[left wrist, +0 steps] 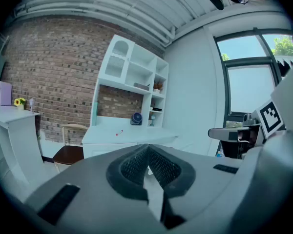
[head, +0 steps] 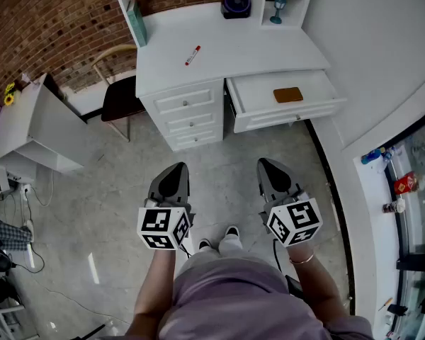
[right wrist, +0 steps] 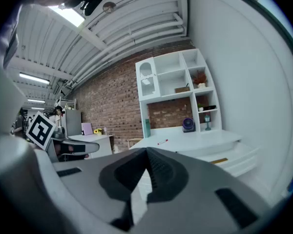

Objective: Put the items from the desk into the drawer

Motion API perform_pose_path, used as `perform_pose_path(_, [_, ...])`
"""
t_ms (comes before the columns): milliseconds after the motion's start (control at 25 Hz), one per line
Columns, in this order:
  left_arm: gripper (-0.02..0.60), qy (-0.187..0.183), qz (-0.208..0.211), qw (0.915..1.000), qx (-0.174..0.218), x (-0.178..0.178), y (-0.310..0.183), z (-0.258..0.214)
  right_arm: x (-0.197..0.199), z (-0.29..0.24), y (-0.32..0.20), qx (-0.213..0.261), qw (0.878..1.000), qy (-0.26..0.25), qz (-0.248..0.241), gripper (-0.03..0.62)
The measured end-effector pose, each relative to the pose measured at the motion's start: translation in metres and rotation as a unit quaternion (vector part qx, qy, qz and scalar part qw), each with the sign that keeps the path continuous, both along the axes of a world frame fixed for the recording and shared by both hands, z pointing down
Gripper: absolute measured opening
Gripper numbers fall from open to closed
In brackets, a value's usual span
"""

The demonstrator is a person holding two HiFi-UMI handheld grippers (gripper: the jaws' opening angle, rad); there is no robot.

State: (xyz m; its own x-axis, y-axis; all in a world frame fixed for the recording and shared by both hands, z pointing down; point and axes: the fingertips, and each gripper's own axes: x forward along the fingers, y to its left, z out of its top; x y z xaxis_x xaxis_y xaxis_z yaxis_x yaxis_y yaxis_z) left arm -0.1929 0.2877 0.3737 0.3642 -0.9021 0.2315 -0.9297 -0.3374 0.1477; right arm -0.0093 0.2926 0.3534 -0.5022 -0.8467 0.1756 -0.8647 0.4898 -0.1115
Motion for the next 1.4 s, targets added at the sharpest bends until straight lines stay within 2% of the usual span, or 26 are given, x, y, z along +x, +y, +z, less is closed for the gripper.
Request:
perform_pose_path(320, [-0.002,-0.001,-0.003,1.0,-0.008,0.033,-0.012,0.008,0.024,0.012,-0.009,-0.017,1.0,-0.001,-0.011,0.003])
perform_pose_path(720, [0.002,-0.014,-0.007,0.9999,-0.007,0.046,-0.024,0.007,0.041,0.013,-0.023,-0.015,1.0,-0.002,-0.003,0.003])
perform_pose_path(840, [0.066,-0.015,-0.015,0.9998,-0.003,0.045,-0.028,0.007,0.043,0.012,-0.028,-0.013,1.0,-0.003,-0.006,0.003])
perform_pose_path(1160, [0.1,-0.018,-0.024,0.9995,-0.009,0.036,-0.044,0.014,0.042,0.011,-0.044,-0.013,1.0,-0.011,-0.004,0.009])
perform_pose_path(1400, [0.118,-0.016,-0.025,0.9995,-0.013,0.029,-0.085,0.021,0.043,0.014,-0.076,-0.014,1.0,-0.01,0.006,0.015])
